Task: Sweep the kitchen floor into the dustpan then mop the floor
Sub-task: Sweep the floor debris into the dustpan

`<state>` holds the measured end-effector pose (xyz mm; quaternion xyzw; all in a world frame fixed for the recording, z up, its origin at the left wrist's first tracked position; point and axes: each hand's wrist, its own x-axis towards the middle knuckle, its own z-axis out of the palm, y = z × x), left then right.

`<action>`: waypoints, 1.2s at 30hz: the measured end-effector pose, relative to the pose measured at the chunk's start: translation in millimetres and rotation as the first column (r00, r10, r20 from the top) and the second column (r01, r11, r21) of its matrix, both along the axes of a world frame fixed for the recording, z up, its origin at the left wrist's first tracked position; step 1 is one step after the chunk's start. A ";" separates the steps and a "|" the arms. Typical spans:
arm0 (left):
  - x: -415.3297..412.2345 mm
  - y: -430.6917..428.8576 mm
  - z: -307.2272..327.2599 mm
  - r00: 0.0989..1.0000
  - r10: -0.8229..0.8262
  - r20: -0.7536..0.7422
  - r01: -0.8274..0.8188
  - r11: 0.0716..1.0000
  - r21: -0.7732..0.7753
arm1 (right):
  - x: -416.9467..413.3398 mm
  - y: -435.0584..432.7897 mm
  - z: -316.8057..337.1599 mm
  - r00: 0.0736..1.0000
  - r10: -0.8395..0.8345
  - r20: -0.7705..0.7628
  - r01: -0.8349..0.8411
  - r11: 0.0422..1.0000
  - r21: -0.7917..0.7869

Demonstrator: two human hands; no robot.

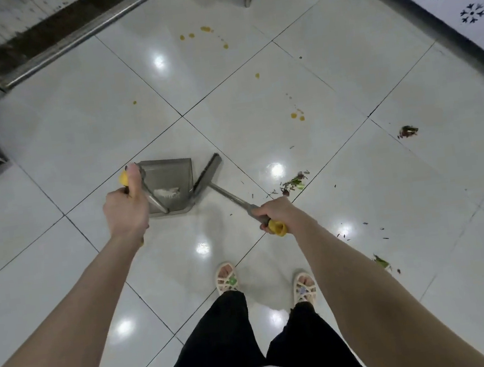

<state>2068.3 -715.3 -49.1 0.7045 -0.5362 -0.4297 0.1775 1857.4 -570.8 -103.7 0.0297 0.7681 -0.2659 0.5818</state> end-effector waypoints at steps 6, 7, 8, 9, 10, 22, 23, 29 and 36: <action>-17.8 26.0 -3.5 0.999 0.030 0.026 -0.031 0.999 0.018 | -8.0 17.7 -14.9 0.995 0.095 -0.011 -0.093 0.988 0.120; -25.9 35.2 -3.7 0.999 0.039 0.027 -0.039 0.999 0.021 | -17.6 27.4 -15.5 0.994 0.113 -0.013 -0.110 0.985 0.132; -31.2 41.0 -3.8 0.998 0.046 0.031 -0.047 0.999 0.024 | -24.9 35.1 -15.9 0.992 0.125 -0.012 -0.122 0.982 0.143; -36.6 47.1 -3.7 0.998 0.052 0.033 -0.053 0.998 0.024 | -33.3 43.7 -15.8 0.990 0.137 -0.014 -0.133 0.979 0.155; -45.1 56.1 -3.7 0.998 0.051 0.038 -0.052 0.998 0.025 | -45.6 55.9 -15.2 0.989 0.145 -0.016 -0.140 0.977 0.161; -175.8 201.1 -13.9 1.000 0.027 0.002 -0.027 0.998 0.058 | -219.4 258.6 2.2 0.991 0.091 -0.097 -0.070 0.976 0.206; -180.3 207.4 -14.6 0.999 0.036 -0.013 -0.035 0.997 0.063 | -226.6 268.1 2.9 0.990 0.085 -0.110 -0.060 0.975 0.215; -212.5 257.2 -15.7 0.997 0.054 -0.061 -0.047 0.994 0.103 | -258.5 323.3 21.3 0.984 0.061 -0.166 -0.032 0.985 0.170; -215.8 271.3 -7.3 0.998 0.025 -0.065 -0.019 0.995 0.101 | -254.7 338.7 39.1 0.981 0.108 -0.160 -0.099 0.993 0.068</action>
